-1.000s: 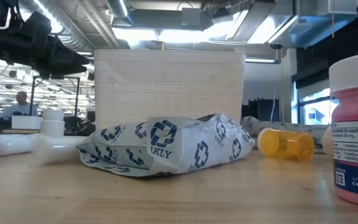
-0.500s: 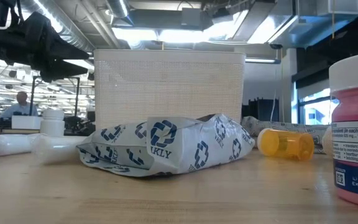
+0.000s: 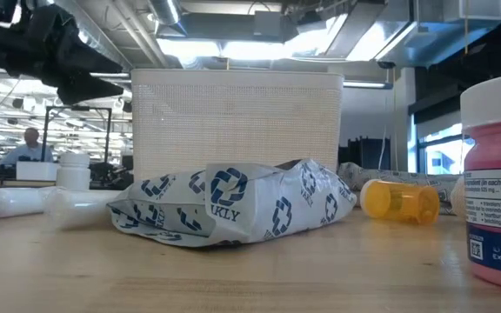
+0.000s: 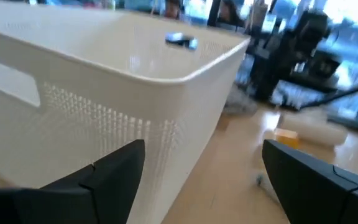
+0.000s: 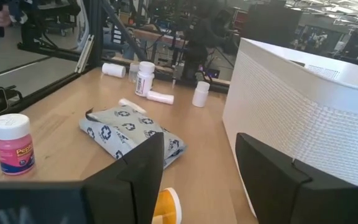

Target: Pick & place medical supplies in basket/bin

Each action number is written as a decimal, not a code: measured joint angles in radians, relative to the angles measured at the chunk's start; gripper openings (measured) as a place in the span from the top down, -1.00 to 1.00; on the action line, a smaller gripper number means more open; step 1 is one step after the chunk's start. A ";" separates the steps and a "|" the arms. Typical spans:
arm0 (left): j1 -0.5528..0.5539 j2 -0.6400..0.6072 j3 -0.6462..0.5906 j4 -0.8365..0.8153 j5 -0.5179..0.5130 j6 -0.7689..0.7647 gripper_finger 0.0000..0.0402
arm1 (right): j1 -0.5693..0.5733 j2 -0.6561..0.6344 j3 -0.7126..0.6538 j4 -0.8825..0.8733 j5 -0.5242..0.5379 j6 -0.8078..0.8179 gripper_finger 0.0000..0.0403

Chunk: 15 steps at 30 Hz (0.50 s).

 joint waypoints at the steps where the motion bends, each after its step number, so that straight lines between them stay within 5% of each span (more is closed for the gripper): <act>1: 0.000 0.028 0.032 -0.047 -0.002 -0.011 -0.58 | 0.000 0.000 0.000 0.000 0.000 0.000 0.00; 8: 0.000 0.287 0.266 -0.421 -0.048 -0.230 -0.58 | 0.000 0.000 0.000 0.000 0.000 0.000 0.00; 15: 0.000 0.615 0.445 -0.571 0.050 -0.286 -0.58 | 0.000 0.000 0.000 0.000 0.000 -0.002 0.00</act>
